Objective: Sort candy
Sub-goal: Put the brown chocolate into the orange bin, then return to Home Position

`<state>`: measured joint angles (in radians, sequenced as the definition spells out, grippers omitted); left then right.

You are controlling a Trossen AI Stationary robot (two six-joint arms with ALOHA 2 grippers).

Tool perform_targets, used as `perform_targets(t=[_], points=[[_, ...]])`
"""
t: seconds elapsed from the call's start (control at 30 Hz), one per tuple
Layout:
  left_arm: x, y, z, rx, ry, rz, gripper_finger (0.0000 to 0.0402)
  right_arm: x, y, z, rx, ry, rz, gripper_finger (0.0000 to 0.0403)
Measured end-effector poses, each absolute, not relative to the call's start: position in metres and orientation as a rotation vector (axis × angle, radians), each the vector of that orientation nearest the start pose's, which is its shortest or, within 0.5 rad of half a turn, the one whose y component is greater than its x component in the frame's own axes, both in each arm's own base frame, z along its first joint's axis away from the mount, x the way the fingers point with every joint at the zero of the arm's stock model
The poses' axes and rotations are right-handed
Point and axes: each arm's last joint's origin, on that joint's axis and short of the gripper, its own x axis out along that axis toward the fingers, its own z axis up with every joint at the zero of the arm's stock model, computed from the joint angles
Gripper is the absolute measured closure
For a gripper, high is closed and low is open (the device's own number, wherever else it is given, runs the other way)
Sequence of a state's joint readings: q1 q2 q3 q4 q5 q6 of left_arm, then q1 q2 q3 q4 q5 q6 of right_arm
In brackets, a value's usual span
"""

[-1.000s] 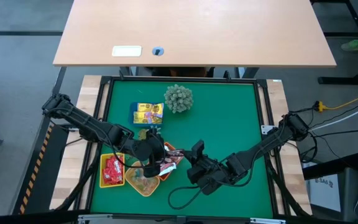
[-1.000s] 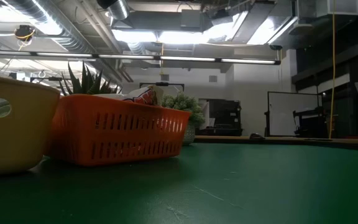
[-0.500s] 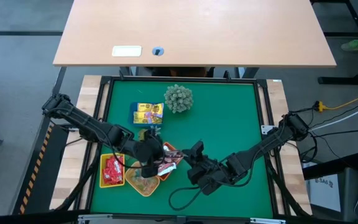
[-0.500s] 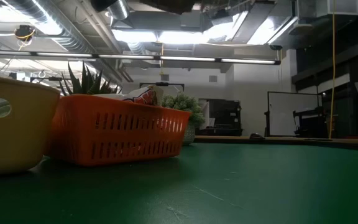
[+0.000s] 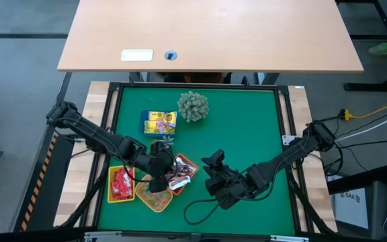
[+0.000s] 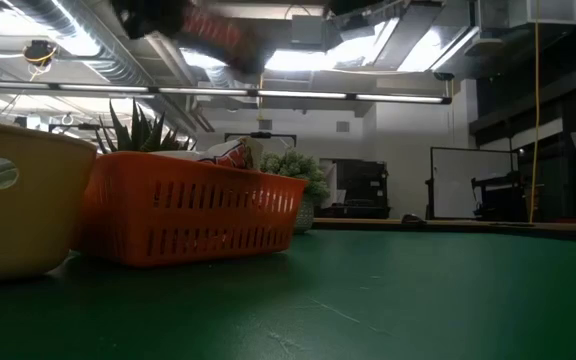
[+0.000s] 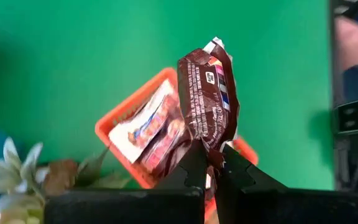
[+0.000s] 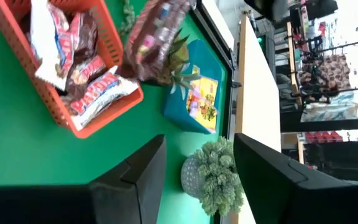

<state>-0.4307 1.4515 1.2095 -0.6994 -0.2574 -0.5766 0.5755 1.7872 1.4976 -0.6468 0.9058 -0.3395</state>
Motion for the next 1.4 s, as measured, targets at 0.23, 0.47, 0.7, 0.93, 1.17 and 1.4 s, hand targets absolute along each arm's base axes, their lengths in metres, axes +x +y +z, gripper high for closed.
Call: perform_targets(t=[0.23,0.47,0.7,0.93,1.17,1.4], points=[[0.267,-0.119,0.256,-0.236,0.973,0.165,0.0401,0.329,0.187,0.28,-0.942,0.761,-0.186,0.0216],[0.268,-0.117,0.254,-0.256,0.962,0.181,0.0368,0.329,0.186,0.28,-0.943,0.763,-0.185,0.0216],[0.272,-0.119,0.249,-0.255,0.971,0.18,0.0298,0.328,0.186,0.28,-0.949,0.771,-0.184,0.0216],[0.276,-0.116,0.249,-0.269,0.954,0.186,0.0279,0.328,0.186,0.28,-0.953,0.774,-0.183,0.0216],[0.283,-0.106,0.264,-0.288,0.846,0.133,0.03,0.328,0.184,0.289,-1.004,0.765,-0.26,0.0235],[0.27,-0.072,0.307,-0.249,0.65,0.111,0.035,0.325,0.17,0.332,-1.021,0.783,-0.26,0.0314]])
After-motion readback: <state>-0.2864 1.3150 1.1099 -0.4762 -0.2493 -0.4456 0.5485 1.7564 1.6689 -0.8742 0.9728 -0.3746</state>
